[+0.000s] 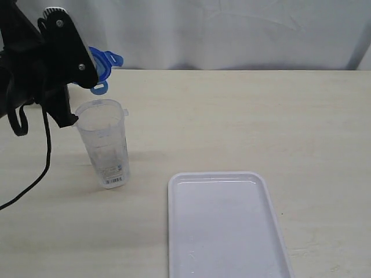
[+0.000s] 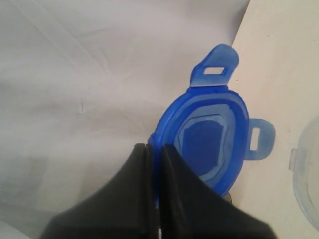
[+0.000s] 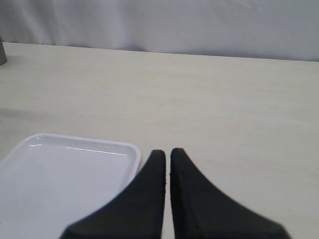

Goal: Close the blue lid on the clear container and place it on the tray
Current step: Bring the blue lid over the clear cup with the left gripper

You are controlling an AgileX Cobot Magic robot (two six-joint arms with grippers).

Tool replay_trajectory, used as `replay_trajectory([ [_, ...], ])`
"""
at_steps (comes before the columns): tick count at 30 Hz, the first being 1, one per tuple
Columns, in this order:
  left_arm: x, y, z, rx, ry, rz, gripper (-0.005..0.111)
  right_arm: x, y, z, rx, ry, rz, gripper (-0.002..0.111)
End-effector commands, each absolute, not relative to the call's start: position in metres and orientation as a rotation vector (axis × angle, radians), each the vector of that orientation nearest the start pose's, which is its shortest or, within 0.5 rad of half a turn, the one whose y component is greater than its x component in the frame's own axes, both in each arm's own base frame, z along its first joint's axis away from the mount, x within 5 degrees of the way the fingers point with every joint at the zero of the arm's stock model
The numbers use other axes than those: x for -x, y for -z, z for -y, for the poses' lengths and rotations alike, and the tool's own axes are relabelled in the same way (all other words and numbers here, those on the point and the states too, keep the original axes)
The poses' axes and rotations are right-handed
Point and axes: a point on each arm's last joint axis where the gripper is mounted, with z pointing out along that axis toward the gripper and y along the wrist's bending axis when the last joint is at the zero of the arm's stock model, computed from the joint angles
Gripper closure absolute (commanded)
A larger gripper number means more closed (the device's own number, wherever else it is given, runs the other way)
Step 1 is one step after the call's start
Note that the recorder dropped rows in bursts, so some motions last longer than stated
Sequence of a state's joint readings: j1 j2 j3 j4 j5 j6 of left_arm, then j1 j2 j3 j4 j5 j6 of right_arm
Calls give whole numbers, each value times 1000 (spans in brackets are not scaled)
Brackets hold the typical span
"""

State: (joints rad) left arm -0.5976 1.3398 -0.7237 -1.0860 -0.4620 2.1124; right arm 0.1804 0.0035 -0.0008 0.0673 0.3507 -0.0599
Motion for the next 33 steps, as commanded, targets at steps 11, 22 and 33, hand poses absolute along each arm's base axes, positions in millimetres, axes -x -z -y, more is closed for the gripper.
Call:
replay_trajectory([
  [11,-249,-272,127,-1173,-660,-1545,107,-52,-182,-11,177,-144,-1820,104],
  [22,-244,-277,131,-1120,-702,-1533,107,-52,-182,-11,177,-144,-1820,104],
  [33,-237,-293,132,-969,-921,-1448,107,-52,-182,-11,177,-144,-1820,104],
])
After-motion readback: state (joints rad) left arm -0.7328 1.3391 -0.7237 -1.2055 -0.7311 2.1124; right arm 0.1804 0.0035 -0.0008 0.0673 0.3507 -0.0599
